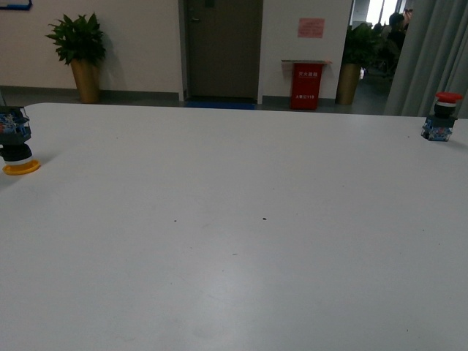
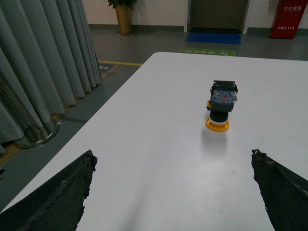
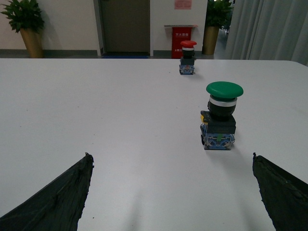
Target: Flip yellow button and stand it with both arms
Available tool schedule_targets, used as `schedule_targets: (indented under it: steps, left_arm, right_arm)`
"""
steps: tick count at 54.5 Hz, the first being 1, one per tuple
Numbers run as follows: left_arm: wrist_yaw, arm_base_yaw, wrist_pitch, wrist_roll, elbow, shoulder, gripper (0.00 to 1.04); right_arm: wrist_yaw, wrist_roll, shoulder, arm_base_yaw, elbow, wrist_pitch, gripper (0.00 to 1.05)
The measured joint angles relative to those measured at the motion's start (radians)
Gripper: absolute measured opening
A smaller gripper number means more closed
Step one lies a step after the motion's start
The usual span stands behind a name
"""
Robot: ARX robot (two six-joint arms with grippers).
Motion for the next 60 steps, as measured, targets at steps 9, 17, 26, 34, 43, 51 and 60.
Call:
schedule_targets:
  steps: [9,17,26,34,43,51,60]
  left_arm:
    - [0.043,0.047,0.038,-0.033,0.088,0.121,0.98]
    - [0.066,0.05,0.086,-0.095,0.158,0.276,0.98]
    - [0.044,0.015,0.129,-0.116,0.209,0.426,0.98]
    - [0.017,-0.041,0.154,-0.097,0.247,0.517,0.98]
    - [-0.01,-0.09,0.152,-0.073,0.313,0.608,0.98]
    - [-0.027,-0.126,0.137,-0.065,0.37,0.675,0.98]
    - [-0.068,-0.187,0.145,-0.059,0.431,0.762,0.98]
  right_arm:
    - [0.0,0.0,0.0,0.0,0.0,0.0,0.97]
    - [0.0,0.0,0.0,0.0,0.0,0.0,0.97]
    - [0.0,0.0,0.0,0.0,0.0,0.0,0.97]
    - [0.0,0.0,0.0,0.0,0.0,0.0,0.97]
    - [0.0,0.0,0.0,0.0,0.0,0.0,0.97]
    - [0.0,0.0,0.0,0.0,0.0,0.0,0.97]
    - [0.0,0.0,0.0,0.0,0.0,0.0,0.97]
